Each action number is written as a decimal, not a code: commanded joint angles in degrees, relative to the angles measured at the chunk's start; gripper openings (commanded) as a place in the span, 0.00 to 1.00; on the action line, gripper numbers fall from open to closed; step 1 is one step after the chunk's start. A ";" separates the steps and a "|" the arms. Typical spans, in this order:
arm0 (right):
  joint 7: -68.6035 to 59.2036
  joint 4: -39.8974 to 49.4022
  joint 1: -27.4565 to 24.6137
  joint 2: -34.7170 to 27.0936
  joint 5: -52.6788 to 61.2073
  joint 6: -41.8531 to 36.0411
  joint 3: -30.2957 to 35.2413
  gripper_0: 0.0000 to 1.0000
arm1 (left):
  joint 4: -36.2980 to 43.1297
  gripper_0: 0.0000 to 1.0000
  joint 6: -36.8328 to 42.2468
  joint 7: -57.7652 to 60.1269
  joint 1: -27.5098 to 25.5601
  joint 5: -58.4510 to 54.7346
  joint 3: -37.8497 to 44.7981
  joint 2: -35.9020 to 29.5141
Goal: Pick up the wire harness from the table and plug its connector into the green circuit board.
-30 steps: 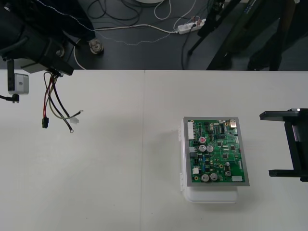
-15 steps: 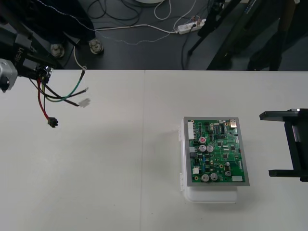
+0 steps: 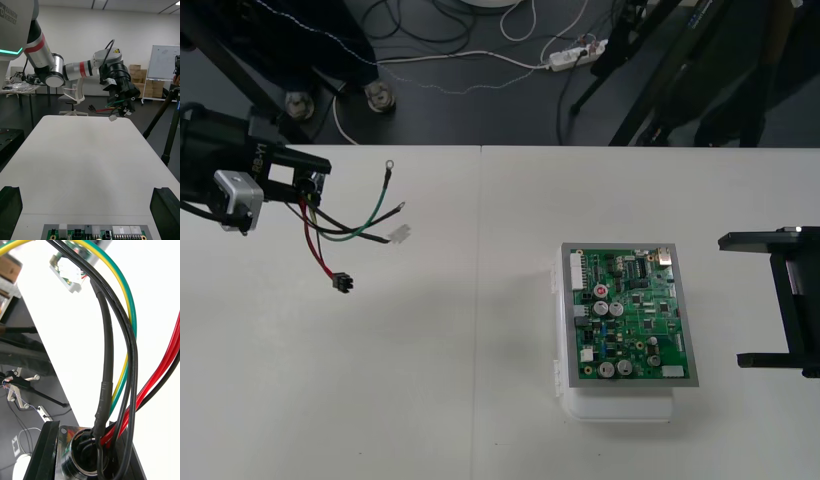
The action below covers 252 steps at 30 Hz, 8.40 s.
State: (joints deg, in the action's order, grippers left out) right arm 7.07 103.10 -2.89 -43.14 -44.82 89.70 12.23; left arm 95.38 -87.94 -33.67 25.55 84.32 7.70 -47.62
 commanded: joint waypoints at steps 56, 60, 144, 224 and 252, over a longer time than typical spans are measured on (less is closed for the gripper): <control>-9.80 1.49 24.69 -7.66 8.17 0.30 -11.53 1.00 | 22.66 0.00 -2.06 95.37 -11.31 -6.80 -18.07 32.77; -9.62 -1.58 28.46 -7.57 8.17 0.30 -16.10 1.00 | 22.66 0.00 -2.06 99.59 -11.31 -8.73 -18.60 32.77; -12.61 -3.78 42.97 -3.61 12.03 0.30 -30.34 0.06 | 22.66 0.00 -2.06 102.67 -14.21 -14.97 -24.58 29.25; -17.36 14.06 11.94 -0.89 0.78 -18.16 -13.64 0.00 | 29.16 1.00 20.08 78.15 -12.54 -13.04 -4.98 21.43; -24.12 16.70 11.85 7.90 -7.13 -23.25 -11.97 0.00 | 29.77 1.00 25.89 69.53 -5.78 -9.96 -16.75 24.33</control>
State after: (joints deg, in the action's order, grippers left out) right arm -14.32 117.29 9.57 -36.07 -51.69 66.99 -1.54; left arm 123.29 -66.84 35.19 17.19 74.26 -6.87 -24.30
